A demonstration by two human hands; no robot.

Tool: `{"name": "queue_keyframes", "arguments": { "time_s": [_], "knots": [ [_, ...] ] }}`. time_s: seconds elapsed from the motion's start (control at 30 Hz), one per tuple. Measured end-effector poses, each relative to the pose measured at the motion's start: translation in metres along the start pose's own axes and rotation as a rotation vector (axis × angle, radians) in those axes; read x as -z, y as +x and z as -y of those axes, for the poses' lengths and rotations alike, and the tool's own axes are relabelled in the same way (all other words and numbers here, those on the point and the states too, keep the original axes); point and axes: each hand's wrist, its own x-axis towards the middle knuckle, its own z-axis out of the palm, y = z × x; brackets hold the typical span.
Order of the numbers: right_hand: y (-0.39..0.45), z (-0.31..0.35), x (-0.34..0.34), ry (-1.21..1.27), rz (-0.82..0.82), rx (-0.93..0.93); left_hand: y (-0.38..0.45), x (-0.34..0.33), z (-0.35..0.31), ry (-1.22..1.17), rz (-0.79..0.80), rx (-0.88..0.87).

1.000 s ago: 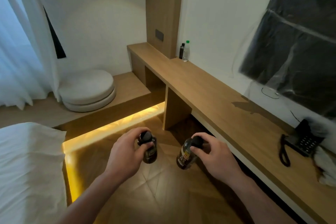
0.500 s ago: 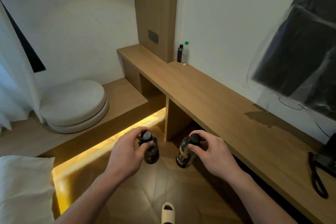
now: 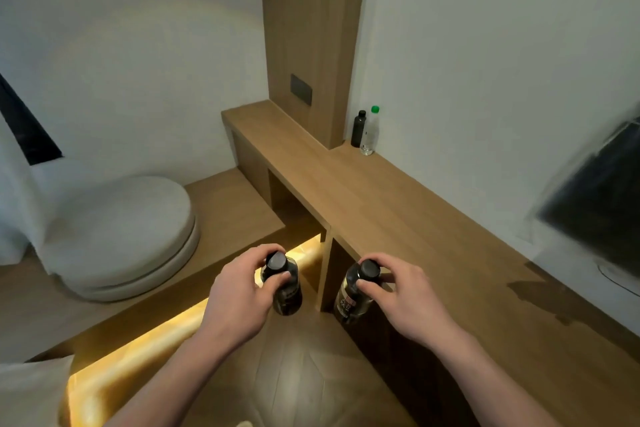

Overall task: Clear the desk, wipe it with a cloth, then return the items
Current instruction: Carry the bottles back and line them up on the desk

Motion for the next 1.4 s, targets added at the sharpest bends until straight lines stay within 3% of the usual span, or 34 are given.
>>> {"name": "queue_keyframes", "arguments": {
  "time_s": [0.6,0.97,1.4],
  "knots": [
    [0.205,0.028,0.000,0.003,-0.272,-0.265,0.316,-0.006,0.047,0.017,0.308,-0.252],
    [0.324,-0.047,0.038,0.067,-0.394,-0.383,0.479,-0.112,0.007,0.067,0.488,-0.277],
    [0.465,-0.132,0.091,0.006,-0.319,-0.511,0.643,-0.247,-0.043,0.362,0.566,-0.452]
  ]
}}
